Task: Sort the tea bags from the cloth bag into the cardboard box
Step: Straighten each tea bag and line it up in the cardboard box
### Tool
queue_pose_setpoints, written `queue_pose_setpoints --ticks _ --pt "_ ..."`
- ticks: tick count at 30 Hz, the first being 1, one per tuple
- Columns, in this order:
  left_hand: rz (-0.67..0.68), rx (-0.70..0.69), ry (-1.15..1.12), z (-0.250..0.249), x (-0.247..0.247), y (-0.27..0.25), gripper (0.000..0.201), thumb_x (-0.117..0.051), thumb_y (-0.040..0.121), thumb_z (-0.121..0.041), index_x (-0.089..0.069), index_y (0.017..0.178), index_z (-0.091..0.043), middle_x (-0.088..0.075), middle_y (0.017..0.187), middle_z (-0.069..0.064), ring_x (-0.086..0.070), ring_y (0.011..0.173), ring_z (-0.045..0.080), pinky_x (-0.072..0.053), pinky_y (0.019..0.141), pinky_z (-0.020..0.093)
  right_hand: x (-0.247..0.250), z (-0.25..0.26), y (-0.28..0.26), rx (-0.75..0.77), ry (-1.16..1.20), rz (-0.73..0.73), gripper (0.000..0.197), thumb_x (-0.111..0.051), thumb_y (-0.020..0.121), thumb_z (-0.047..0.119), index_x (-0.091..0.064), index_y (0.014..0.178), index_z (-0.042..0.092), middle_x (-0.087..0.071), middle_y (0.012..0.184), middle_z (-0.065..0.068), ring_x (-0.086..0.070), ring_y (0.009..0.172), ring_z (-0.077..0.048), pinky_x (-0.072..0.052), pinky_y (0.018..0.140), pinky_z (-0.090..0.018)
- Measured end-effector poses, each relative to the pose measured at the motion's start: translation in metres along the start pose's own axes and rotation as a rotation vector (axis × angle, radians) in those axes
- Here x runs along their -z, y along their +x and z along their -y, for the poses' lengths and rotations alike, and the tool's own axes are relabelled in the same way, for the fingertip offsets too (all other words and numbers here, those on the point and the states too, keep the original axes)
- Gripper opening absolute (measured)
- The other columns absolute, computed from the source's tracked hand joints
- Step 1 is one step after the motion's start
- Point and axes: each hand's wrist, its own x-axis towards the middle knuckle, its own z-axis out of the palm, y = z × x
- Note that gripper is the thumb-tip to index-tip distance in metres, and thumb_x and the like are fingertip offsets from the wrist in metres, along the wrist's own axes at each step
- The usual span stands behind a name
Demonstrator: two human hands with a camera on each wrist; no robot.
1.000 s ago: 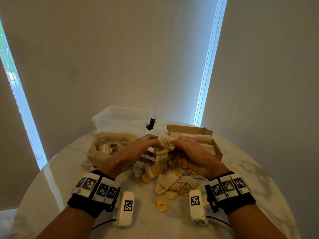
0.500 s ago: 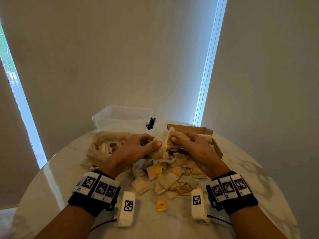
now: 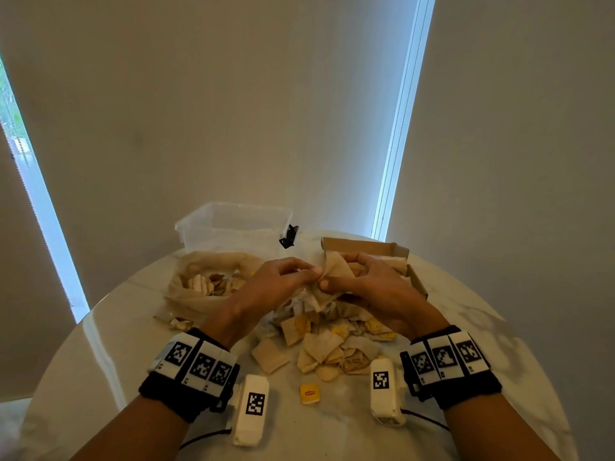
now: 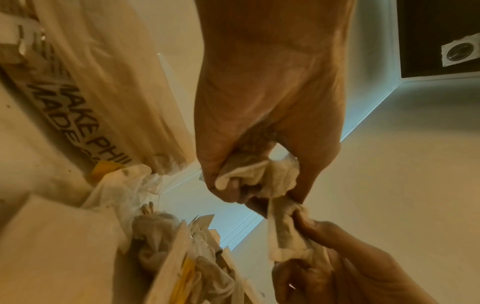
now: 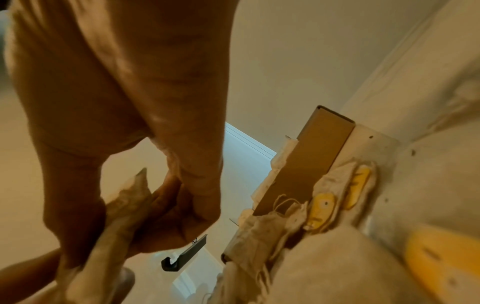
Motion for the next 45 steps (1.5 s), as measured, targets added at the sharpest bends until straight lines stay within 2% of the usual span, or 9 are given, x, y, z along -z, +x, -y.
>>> queue_pose_setpoints --ticks 4,9,15,21,28,32,38,42,45 --pt "-0.111 -0.080 -0.015 0.004 0.002 0.004 0.023 -0.071 0.097 -0.049 -0.078 0.107 -0.029 -0.077 0.102 -0.010 -0.071 0.098 0.010 -0.059 0.074 0.023 0.001 -0.001 0.002 -0.003 0.275 -0.057 0.057 -0.083 0.087 0.011 -0.059 0.139 0.009 -0.076 0.124 -0.015 -0.076 0.112 -0.031 -0.064 0.094 -0.047" --pt "-0.174 -0.068 -0.064 0.005 -0.001 0.005 0.040 -0.065 0.094 -0.061 -0.077 0.108 -0.025 -0.077 0.089 -0.006 -0.071 0.080 0.009 -0.058 0.066 0.024 -0.012 -0.002 -0.001 -0.086 0.524 0.134 0.050 -0.072 0.098 0.009 -0.051 0.143 0.014 -0.071 0.131 -0.026 -0.072 0.118 -0.041 -0.063 0.094 -0.053" --pt "-0.158 -0.030 -0.032 0.012 0.004 0.010 0.043 -0.067 0.094 -0.058 -0.077 0.105 -0.017 -0.067 0.059 -0.017 -0.059 0.060 0.002 -0.046 0.054 0.018 -0.014 -0.005 0.002 -0.016 0.506 -0.036 0.055 -0.076 0.091 -0.003 -0.051 0.138 0.012 -0.074 0.122 -0.026 -0.078 0.105 -0.035 -0.067 0.083 -0.042" --pt "-0.007 0.079 -0.049 0.012 0.007 0.013 0.055 -0.078 0.083 -0.061 -0.079 0.112 -0.015 -0.079 0.086 -0.002 -0.067 0.064 0.006 -0.049 0.058 0.021 -0.013 -0.004 0.001 -0.010 0.506 -0.023 0.042 -0.072 0.096 0.001 -0.060 0.136 0.003 -0.079 0.114 -0.019 -0.079 0.103 -0.029 -0.065 0.076 -0.032" --pt "-0.062 0.023 -0.059 0.012 0.004 0.011 0.038 -0.076 0.090 -0.053 -0.076 0.114 -0.024 -0.081 0.103 -0.004 -0.074 0.096 0.012 -0.056 0.073 0.024 -0.014 -0.007 0.000 -0.059 0.458 0.167 0.042 -0.061 0.102 -0.003 -0.068 0.139 0.016 -0.072 0.133 -0.017 -0.070 0.124 -0.037 -0.057 0.106 -0.050" --pt "-0.093 0.039 -0.029 0.009 0.009 0.011 0.023 -0.069 0.098 -0.047 -0.073 0.106 -0.026 -0.077 0.101 0.002 -0.071 0.089 0.013 -0.054 0.056 0.016 -0.012 -0.008 0.003 -0.059 0.512 0.155 0.046 -0.057 0.098 -0.015 -0.068 0.138 0.006 -0.068 0.135 -0.024 -0.072 0.119 -0.039 -0.064 0.094 -0.042" --pt "-0.094 0.058 0.017 0.010 0.010 0.012 0.007 -0.071 0.099 -0.042 -0.066 0.099 -0.037 -0.070 0.100 -0.007 -0.068 0.091 0.009 -0.055 0.058 0.018 -0.008 -0.006 0.002 -0.059 0.453 0.118 0.057 -0.053 0.094 -0.022 -0.068 0.139 0.009 -0.058 0.144 -0.021 -0.074 0.114 -0.037 -0.063 0.092 -0.043" --pt "-0.137 0.074 -0.107 0.008 0.010 0.011 0.027 -0.073 0.097 -0.041 -0.068 0.120 -0.027 -0.078 0.104 0.001 -0.072 0.084 0.011 -0.058 0.061 0.023 -0.012 -0.004 -0.004 0.023 0.267 0.153 0.070 -0.060 0.087 -0.025 -0.068 0.141 0.018 -0.060 0.145 -0.011 -0.073 0.118 -0.031 -0.063 0.096 -0.043" --pt "-0.093 0.088 -0.259 0.005 0.010 0.010 0.045 -0.077 0.093 -0.046 -0.065 0.130 -0.025 -0.079 0.108 0.008 -0.068 0.068 0.013 -0.055 0.058 0.028 -0.017 -0.003 -0.008 0.133 -0.020 0.063 0.052 -0.080 0.087 -0.001 -0.075 0.130 0.029 -0.071 0.135 0.001 -0.074 0.116 -0.017 -0.060 0.102 -0.040"
